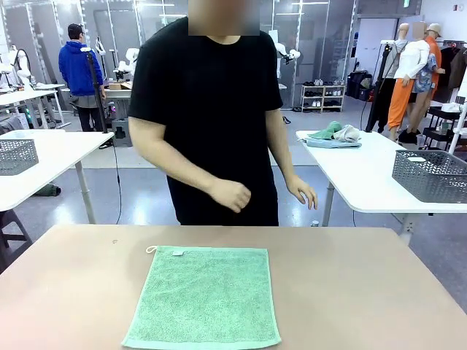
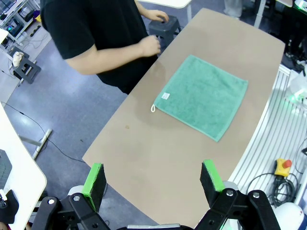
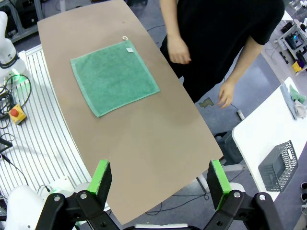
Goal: Fold the towels and place them in the basket.
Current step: When a person lays out a Towel with hook on the table, fold it in half twice.
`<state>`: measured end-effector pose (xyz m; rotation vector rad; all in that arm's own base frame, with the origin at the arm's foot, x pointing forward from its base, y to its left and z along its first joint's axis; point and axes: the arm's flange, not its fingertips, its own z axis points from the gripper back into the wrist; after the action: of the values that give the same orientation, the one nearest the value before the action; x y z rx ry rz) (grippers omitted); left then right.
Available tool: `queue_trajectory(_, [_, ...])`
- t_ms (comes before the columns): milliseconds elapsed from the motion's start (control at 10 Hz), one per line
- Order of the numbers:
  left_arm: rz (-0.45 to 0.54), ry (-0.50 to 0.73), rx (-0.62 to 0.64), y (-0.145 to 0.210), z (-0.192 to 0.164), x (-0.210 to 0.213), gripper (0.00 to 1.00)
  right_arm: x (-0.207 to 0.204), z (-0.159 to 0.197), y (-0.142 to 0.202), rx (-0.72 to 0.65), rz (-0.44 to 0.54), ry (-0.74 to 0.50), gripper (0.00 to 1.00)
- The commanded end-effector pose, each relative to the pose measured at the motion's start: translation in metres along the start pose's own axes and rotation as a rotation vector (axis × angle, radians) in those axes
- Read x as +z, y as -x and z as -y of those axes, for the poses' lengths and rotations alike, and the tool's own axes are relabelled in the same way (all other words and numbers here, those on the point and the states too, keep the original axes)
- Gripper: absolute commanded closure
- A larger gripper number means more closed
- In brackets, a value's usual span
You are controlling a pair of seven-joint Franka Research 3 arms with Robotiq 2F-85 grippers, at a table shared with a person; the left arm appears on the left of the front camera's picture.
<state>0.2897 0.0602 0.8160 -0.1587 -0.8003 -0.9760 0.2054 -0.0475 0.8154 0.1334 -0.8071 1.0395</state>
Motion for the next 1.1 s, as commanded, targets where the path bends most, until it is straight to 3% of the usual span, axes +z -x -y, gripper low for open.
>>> queue_trajectory(0, [0.001,0.002,-0.002,0.0,0.0,0.0,0.0,-0.001,0.0,-0.001,0.006,0.001,-0.006,0.0])
queue_trajectory(300, [-0.014,-0.008,-0.034,-0.009,0.006,-0.006,0.0,0.0,0.0,0.0,0.0,0.0,0.0,0.0])
queue_trajectory(500, [-0.058,-0.007,-0.11,-0.037,0.024,-0.034,0.0,-0.023,-0.007,-0.028,0.078,-0.034,-0.038,0.0])
queue_trajectory(800, [-0.182,0.036,-0.284,-0.085,0.068,-0.109,0.0,-0.088,-0.032,-0.085,0.231,-0.117,-0.138,0.0])
queue_trajectory(1000, [-0.288,0.029,-0.404,-0.087,0.103,-0.176,0.0,-0.154,-0.06,-0.101,0.304,-0.188,-0.249,0.0])
